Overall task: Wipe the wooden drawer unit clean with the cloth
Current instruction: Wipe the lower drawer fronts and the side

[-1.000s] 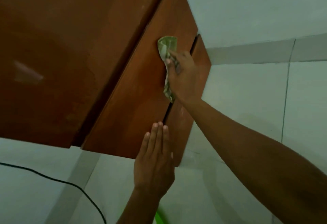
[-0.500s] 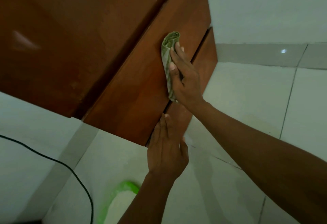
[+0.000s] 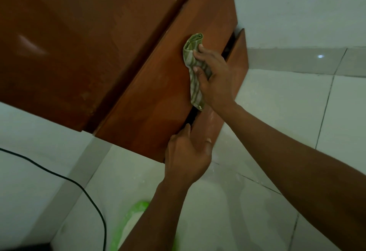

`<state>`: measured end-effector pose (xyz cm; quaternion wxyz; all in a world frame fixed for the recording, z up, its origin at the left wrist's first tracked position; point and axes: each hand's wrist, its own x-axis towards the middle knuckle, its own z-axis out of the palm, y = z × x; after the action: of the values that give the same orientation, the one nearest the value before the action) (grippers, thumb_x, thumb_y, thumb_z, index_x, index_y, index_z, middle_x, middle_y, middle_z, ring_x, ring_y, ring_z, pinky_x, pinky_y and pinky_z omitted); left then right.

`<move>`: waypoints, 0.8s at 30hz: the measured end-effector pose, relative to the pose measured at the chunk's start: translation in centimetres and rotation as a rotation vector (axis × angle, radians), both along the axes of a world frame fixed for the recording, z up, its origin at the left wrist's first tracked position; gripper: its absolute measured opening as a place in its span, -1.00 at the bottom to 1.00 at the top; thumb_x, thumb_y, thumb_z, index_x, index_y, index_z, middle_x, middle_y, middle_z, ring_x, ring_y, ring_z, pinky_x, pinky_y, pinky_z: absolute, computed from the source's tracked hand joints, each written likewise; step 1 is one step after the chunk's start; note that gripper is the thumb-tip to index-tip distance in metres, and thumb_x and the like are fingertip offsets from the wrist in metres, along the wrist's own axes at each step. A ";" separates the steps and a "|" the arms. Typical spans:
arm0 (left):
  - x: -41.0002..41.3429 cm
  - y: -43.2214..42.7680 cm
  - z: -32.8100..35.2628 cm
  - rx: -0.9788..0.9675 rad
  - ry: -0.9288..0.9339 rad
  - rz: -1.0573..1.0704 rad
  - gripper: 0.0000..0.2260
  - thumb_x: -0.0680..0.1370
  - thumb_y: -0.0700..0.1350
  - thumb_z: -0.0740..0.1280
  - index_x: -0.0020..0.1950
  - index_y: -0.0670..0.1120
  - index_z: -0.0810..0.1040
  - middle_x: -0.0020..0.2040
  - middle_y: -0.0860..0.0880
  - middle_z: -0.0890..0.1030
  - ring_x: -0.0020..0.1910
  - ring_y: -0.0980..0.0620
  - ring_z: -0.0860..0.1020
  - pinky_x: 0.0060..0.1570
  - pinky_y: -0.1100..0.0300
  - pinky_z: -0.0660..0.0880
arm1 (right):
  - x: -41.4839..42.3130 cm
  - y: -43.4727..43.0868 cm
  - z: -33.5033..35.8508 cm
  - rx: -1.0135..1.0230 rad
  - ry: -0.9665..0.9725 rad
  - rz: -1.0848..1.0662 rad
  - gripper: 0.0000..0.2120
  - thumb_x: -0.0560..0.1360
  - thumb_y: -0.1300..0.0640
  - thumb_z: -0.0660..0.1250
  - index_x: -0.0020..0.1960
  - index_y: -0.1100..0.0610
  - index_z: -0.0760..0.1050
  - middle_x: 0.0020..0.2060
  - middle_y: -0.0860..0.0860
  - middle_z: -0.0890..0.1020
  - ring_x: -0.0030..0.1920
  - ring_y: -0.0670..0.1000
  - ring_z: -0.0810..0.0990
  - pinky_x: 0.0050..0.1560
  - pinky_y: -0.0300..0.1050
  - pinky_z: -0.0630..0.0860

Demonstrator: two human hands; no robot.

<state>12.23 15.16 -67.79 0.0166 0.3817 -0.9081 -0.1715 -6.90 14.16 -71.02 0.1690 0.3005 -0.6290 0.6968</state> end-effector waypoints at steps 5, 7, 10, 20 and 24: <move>0.2 -0.8 0.9 0.197 0.095 0.079 -0.37 0.47 0.26 0.32 0.49 0.02 0.44 0.38 0.04 0.57 0.37 0.00 0.50 0.38 -0.12 0.44 | -0.1 0.9 1.2 0.027 -0.012 0.023 -0.72 0.47 0.33 0.43 0.17 0.29 0.62 0.14 0.18 0.65 0.23 0.11 0.61 0.31 -0.07 0.53; 0.2 -1.1 1.1 0.261 0.120 0.089 -0.47 0.54 0.17 0.37 0.46 -0.01 0.48 0.36 0.06 0.59 0.33 0.08 0.53 0.36 0.03 0.45 | 0.0 1.2 1.5 0.037 -0.013 0.033 -0.72 0.46 0.35 0.42 0.17 0.29 0.62 0.13 0.19 0.64 0.23 0.06 0.60 0.31 -0.30 0.45; 0.3 -1.4 1.5 0.313 0.121 0.083 -0.51 0.56 0.11 0.38 0.46 -0.01 0.50 0.35 0.08 0.60 0.30 0.14 0.54 0.30 0.15 0.44 | -0.2 1.5 1.8 0.056 -0.014 0.044 -0.72 0.46 0.33 0.43 0.17 0.28 0.61 0.13 0.17 0.64 0.21 0.02 0.59 0.29 -0.34 0.43; 3.4 -2.9 4.9 -0.842 -0.234 -0.462 -0.40 0.59 0.03 -0.04 0.57 -0.24 0.23 0.60 -0.22 0.22 0.62 -0.15 0.13 0.58 -0.16 -0.12 | 5.7 5.7 -3.2 0.363 0.185 0.238 -0.74 0.54 0.27 0.32 0.21 0.25 0.57 0.10 0.18 0.62 0.08 0.16 0.58 0.13 0.11 0.54; 4.6 -4.0 6.0 -0.979 -0.467 -0.483 -0.38 0.64 0.04 -0.18 0.60 -0.20 -0.31 0.61 -0.19 -0.36 0.59 -0.12 -0.37 0.48 -0.11 -0.47 | 10.9 6.6 -6.3 0.452 0.508 0.342 -0.71 0.67 0.16 0.15 0.19 0.25 0.60 0.13 0.17 0.65 0.09 0.25 0.62 0.07 0.16 0.56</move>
<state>16.86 11.14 -61.84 -0.0491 0.1397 -0.9223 0.3571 3.96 20.80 -77.30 0.1304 0.5938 -0.6457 0.4621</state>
